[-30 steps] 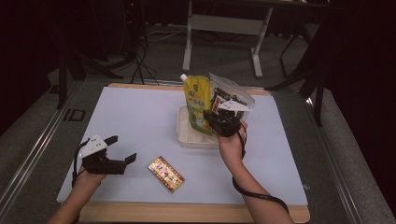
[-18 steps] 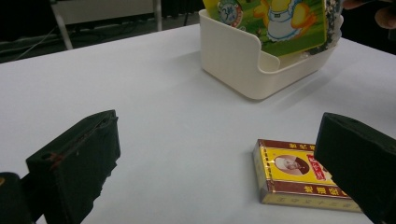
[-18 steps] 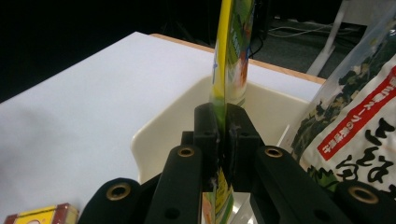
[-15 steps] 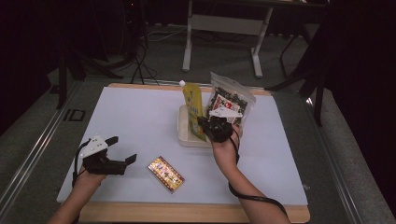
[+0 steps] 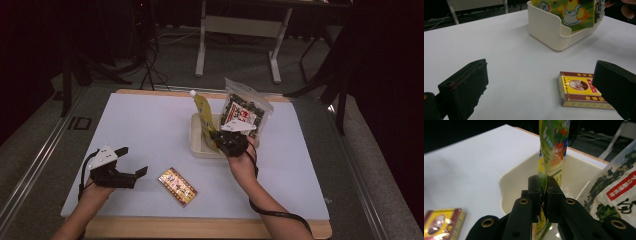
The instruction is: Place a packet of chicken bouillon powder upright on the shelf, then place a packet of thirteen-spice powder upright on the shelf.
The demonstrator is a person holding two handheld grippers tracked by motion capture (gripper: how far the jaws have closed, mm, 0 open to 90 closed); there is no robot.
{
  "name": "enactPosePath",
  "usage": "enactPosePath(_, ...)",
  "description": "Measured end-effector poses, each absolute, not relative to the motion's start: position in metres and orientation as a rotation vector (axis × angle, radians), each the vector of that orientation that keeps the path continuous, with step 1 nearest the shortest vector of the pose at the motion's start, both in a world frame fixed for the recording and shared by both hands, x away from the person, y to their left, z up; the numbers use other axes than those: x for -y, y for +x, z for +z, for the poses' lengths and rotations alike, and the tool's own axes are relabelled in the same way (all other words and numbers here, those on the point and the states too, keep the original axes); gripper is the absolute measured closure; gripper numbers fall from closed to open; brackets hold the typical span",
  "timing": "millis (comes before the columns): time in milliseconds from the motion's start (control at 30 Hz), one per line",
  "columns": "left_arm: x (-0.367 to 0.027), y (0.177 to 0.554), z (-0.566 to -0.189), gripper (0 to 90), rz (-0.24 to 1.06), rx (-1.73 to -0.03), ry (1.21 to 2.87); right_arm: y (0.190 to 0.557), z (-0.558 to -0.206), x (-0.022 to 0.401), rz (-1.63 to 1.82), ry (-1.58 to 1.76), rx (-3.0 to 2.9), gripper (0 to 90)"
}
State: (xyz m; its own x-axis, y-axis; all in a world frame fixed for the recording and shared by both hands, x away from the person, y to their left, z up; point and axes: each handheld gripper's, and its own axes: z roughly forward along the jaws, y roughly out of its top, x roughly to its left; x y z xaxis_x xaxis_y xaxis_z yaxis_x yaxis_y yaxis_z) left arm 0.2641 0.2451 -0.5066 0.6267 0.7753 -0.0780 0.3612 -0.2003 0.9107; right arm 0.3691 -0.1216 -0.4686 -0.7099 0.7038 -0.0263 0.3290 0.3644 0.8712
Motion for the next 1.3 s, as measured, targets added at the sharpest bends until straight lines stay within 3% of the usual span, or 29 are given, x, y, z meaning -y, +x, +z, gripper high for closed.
enactPosePath(533,-0.244,0.265,-0.510,0.7,0.485,-0.916,1.818,0.372,-0.488,0.133,1.279,0.935,-2.283,83.4)
enactPosePath(700,-0.243,0.265,-0.511,0.7,0.473,-0.903,1.824,0.369,-0.483,0.136,1.304,0.946,-2.248,61.8)
enactPosePath(800,-0.243,0.264,-0.512,0.8,0.467,-0.890,1.825,0.365,-0.471,0.141,1.345,0.955,-2.205,44.5)
enactPosePath(1000,-0.241,0.263,-0.511,0.8,0.455,-0.879,1.821,0.348,-0.447,0.156,1.438,0.910,-2.176,20.9)
enactPosePath(1167,-0.237,0.262,-0.511,0.8,0.457,-0.868,1.827,0.328,-0.432,0.169,1.467,0.843,-2.152,14.1)
enactPosePath(1300,-0.231,0.260,-0.509,0.8,0.467,-0.857,1.841,0.314,-0.427,0.183,1.489,0.846,-2.148,14.4)
